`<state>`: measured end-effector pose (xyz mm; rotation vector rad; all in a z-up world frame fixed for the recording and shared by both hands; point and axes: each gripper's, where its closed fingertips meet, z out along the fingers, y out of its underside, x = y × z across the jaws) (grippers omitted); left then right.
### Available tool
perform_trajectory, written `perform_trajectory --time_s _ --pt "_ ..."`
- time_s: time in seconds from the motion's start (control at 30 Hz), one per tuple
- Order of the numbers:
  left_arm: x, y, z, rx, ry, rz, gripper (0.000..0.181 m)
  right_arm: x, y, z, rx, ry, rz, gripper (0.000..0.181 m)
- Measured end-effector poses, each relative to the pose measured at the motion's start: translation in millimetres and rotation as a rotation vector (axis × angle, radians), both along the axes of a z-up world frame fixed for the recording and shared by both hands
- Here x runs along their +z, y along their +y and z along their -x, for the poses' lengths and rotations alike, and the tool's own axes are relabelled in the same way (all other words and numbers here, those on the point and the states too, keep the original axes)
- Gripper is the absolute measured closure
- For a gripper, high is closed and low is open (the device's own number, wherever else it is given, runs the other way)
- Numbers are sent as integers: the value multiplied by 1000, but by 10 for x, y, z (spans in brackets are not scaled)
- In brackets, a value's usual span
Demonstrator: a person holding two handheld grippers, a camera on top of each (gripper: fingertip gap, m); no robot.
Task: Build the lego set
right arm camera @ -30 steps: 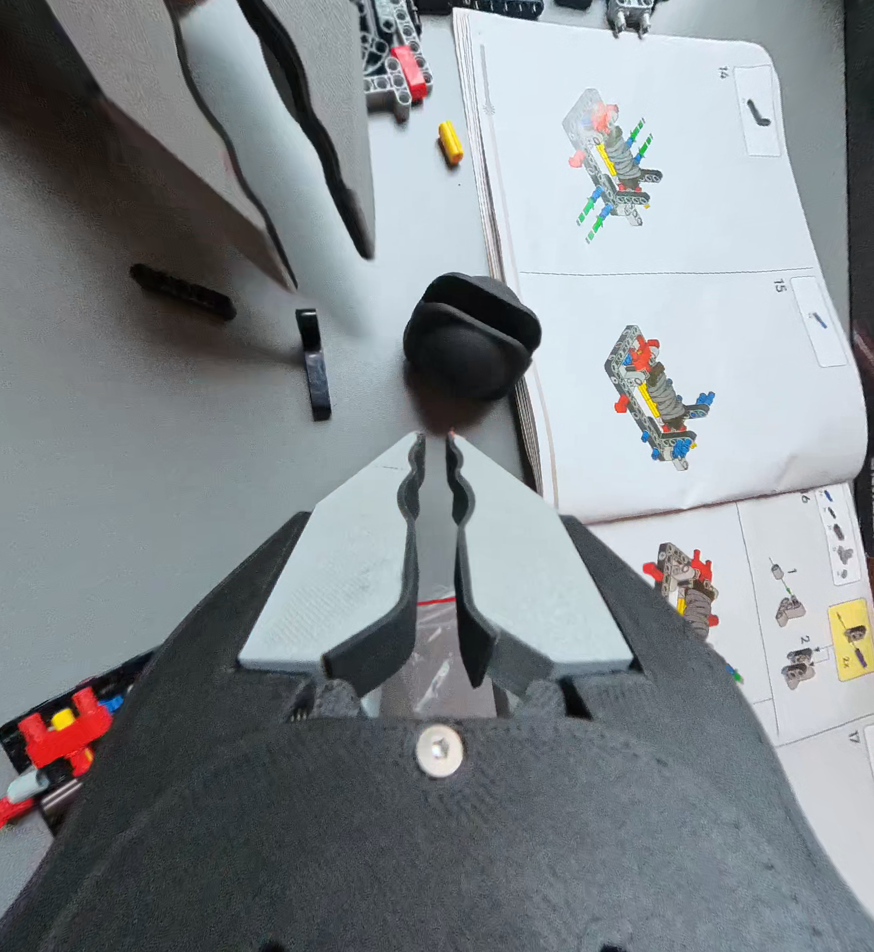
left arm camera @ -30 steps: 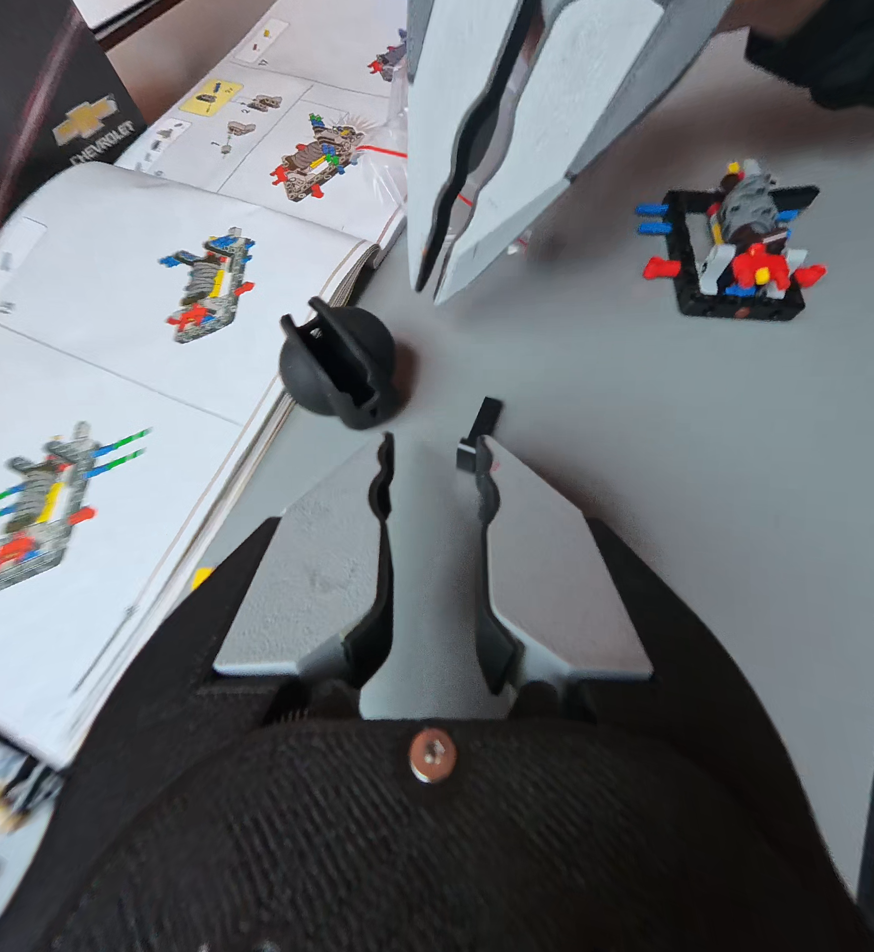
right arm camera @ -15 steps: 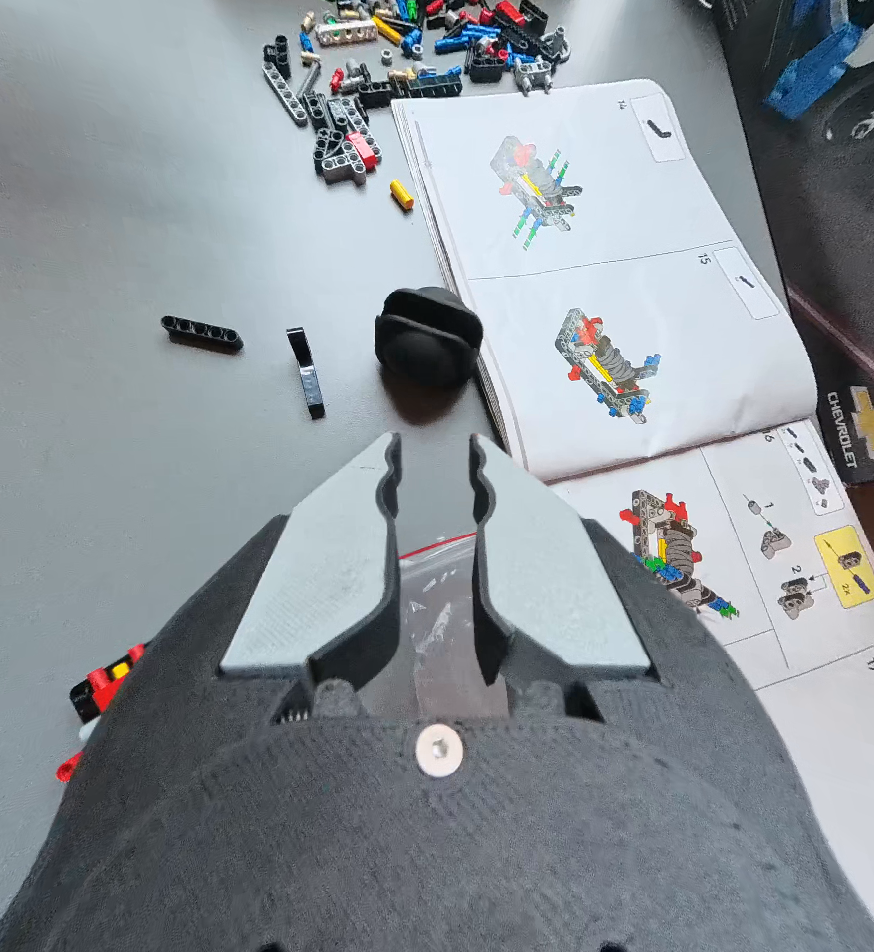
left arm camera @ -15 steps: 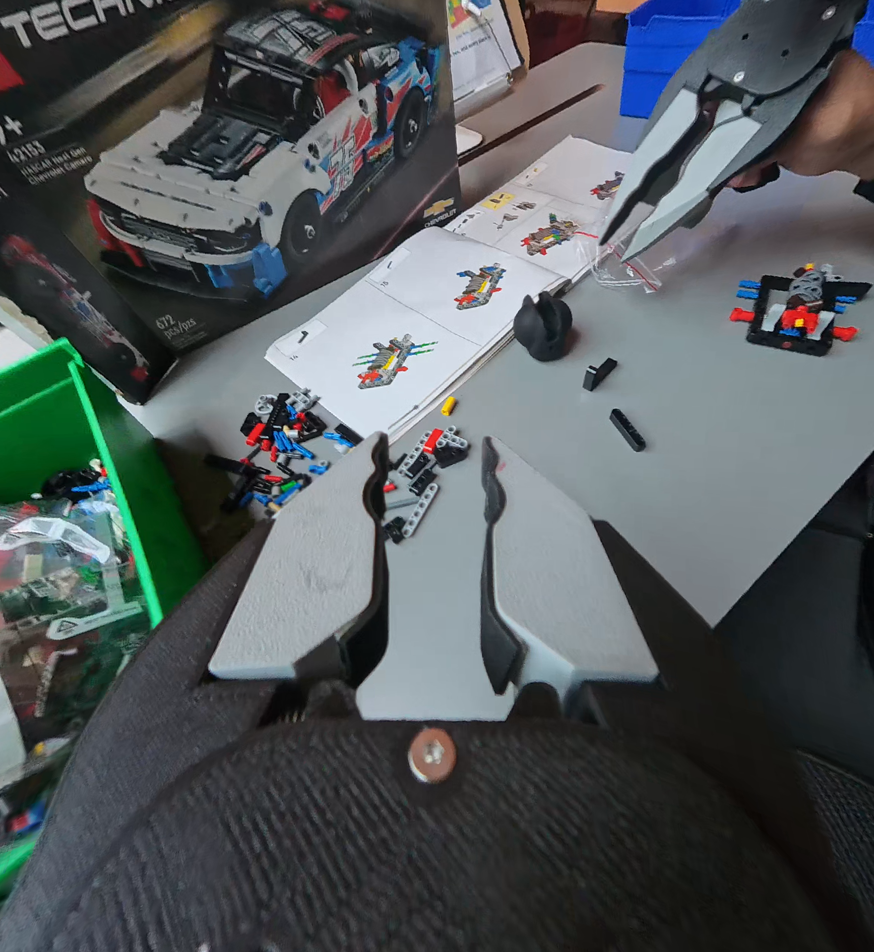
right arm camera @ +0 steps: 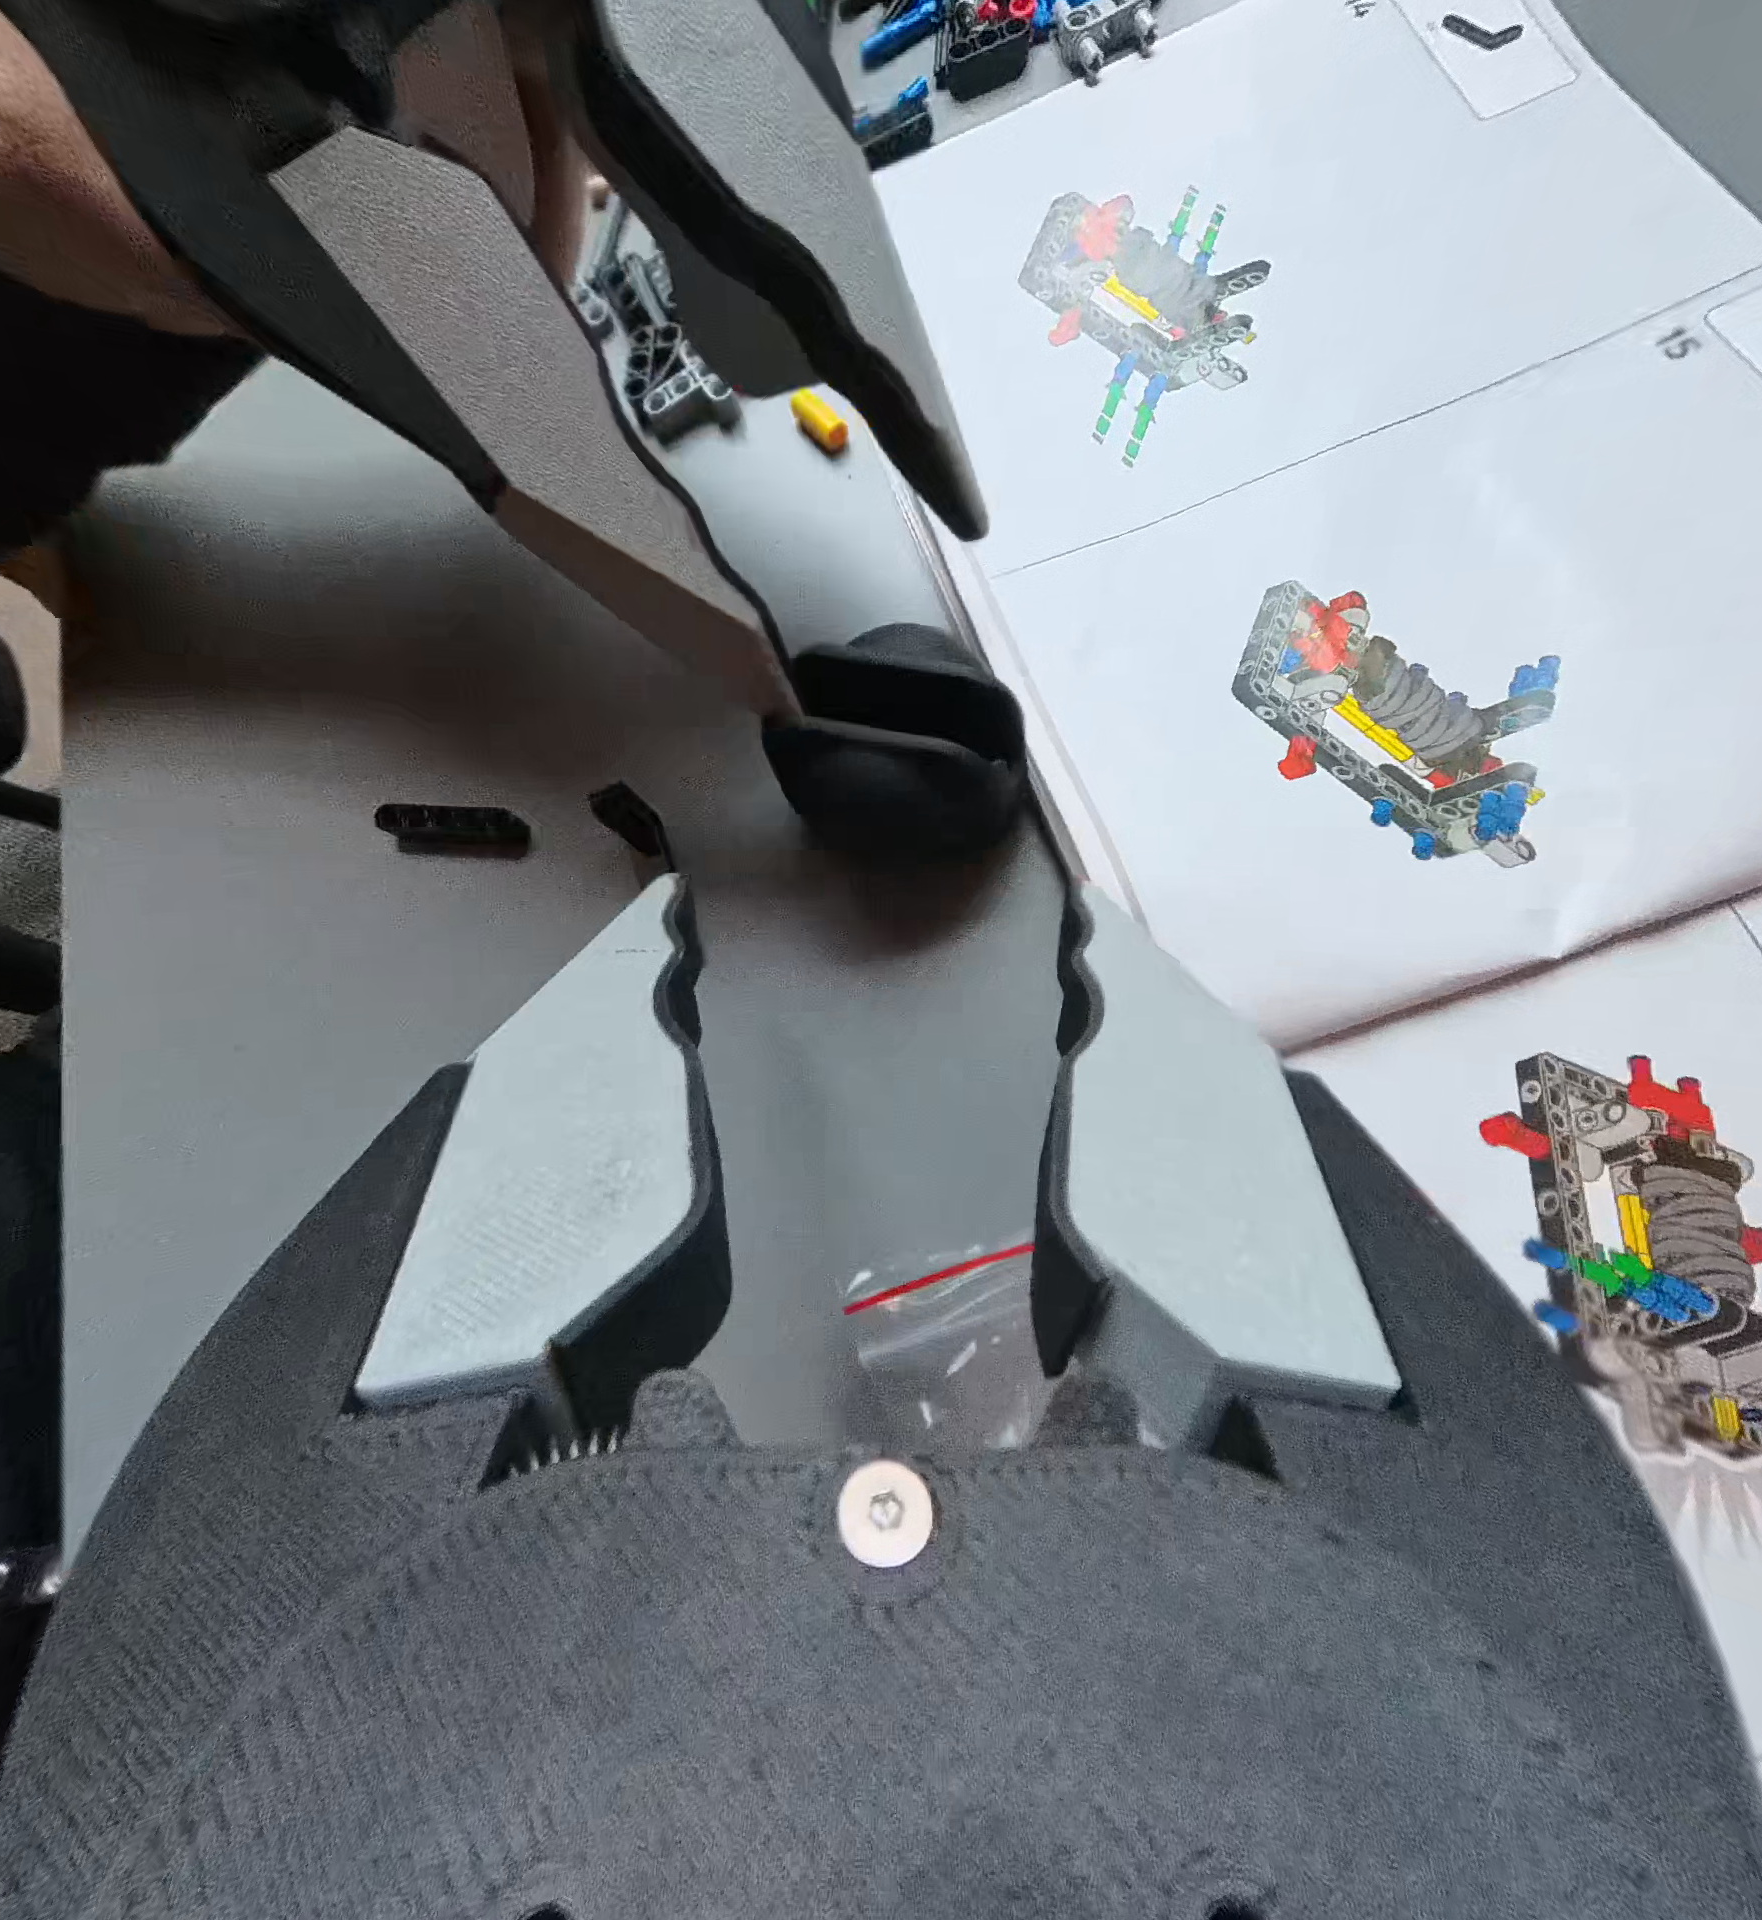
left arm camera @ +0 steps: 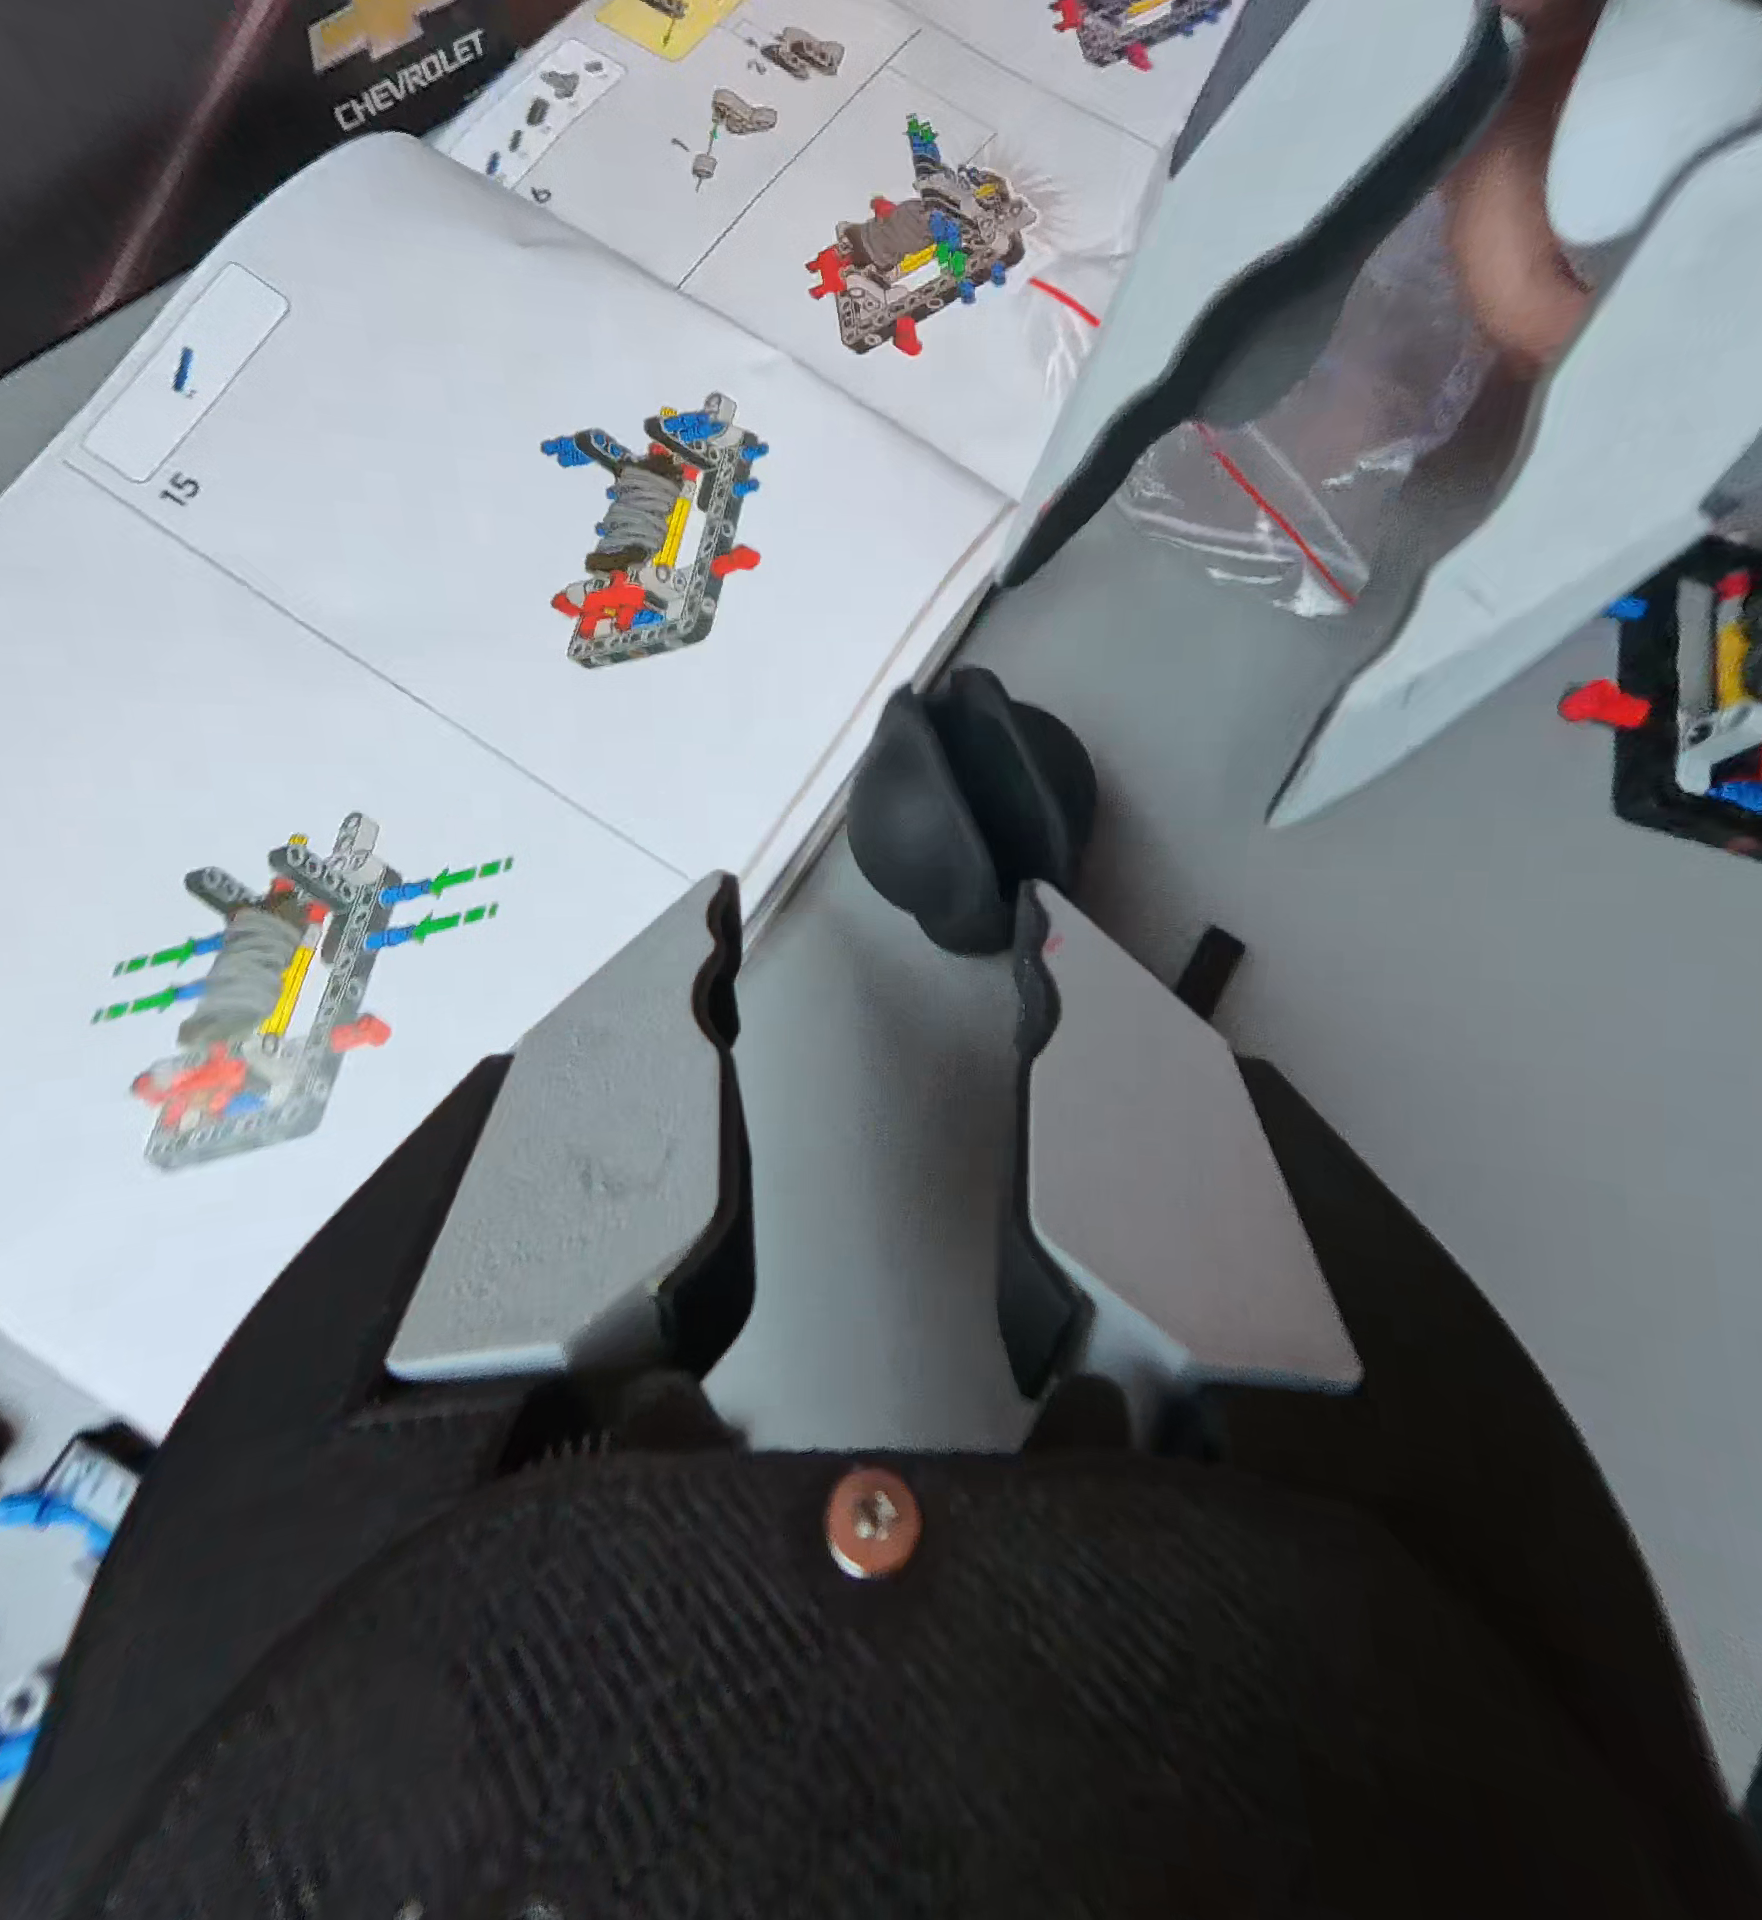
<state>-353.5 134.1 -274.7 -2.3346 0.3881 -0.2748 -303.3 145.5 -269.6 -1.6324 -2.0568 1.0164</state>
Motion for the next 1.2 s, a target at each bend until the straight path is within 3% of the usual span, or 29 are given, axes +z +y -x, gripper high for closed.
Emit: perform_trajectory --time_s 0.1,0.2,0.3,0.5,0.77,0.87,0.93,1.1,1.2 --pt "-18 101 -85 -63 -49 -2 130 5 -23 94 73 44 -103 122" --pt "-28 16 -193 -192 -28 -31 132 -72 -73 105 212 57 -198 119" --pt "-35 -19 -289 -286 -2 -71 136 -220 -75 87 276 -1 -242 131" --pt "-25 -52 -362 -402 17 -122 147 -265 -48 76 329 87 -451 133" --pt "-39 -61 -316 -409 -86 -91 151 -212 -64 115 337 124 -407 129" --pt "-23 -42 -299 -401 -94 -110 173 -232 -107 151 364 116 -335 112" --pt "-24 -13 -300 -394 -82 -128 176 -257 -176 129 412 97 -285 130" --pt "9 34 -287 -358 -75 -146 176 -255 -150 127 394 85 -345 131" --pt "140 88 -233 -302 -95 -202 176 -80 -78 146 333 103 -386 132"
